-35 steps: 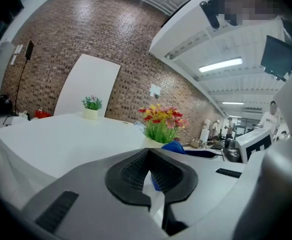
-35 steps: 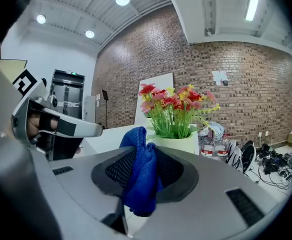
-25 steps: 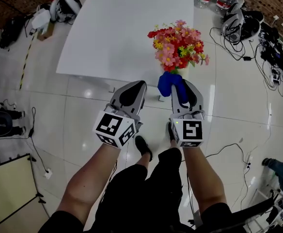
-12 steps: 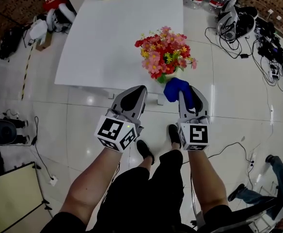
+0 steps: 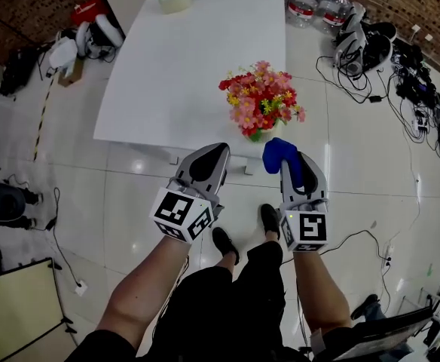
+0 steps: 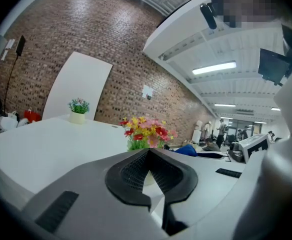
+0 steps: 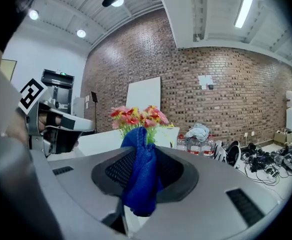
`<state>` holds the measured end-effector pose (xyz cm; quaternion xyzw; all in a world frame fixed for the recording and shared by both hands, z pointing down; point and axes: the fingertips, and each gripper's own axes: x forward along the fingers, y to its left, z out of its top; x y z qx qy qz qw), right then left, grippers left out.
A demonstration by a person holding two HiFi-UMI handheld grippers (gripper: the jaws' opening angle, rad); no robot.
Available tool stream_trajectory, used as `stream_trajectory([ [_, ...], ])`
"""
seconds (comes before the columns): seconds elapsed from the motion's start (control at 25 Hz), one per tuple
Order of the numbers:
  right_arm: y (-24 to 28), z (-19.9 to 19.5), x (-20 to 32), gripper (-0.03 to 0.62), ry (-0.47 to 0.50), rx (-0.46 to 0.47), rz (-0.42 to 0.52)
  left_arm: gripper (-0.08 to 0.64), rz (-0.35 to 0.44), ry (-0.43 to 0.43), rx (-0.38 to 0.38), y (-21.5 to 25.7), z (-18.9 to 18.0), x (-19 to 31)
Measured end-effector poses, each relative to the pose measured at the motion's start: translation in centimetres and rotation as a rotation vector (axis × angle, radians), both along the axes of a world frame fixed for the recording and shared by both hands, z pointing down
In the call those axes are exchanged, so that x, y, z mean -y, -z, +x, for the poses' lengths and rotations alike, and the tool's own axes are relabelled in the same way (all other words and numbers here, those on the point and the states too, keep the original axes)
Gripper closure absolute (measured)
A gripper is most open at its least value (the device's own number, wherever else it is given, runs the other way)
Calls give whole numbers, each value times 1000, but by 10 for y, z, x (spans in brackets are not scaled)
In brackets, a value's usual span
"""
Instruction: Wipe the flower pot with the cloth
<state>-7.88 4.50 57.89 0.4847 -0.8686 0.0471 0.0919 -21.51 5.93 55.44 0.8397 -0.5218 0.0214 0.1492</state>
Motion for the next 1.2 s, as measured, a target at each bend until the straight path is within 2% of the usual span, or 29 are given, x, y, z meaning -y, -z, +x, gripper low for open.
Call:
stream_trajectory([
  [0.12, 27, -11, -14, 494, 14, 9, 9, 563, 22, 2, 2, 20, -13, -6],
  [0.24, 58, -28, -32, 494, 41, 30, 14, 563, 19, 32, 35, 39, -32, -15],
  [0.36, 90, -46, -45, 494, 68, 48, 24, 563, 42, 23, 25, 63, -47, -28],
  [0.68, 170, -93, -38, 494, 193, 91, 32, 563, 92, 66, 26, 127, -83, -41],
  [0.8, 186, -116, -37, 494, 239, 109, 26, 563, 104, 85, 35, 148, -100, -46],
  [0.96, 202, -146, -34, 494, 327, 132, 29, 563, 156, 156, 59, 174, -127, -49],
  [1.2, 224, -196, -21, 494, 335, 153, 33, 563, 155, 187, 60, 200, -180, -41],
])
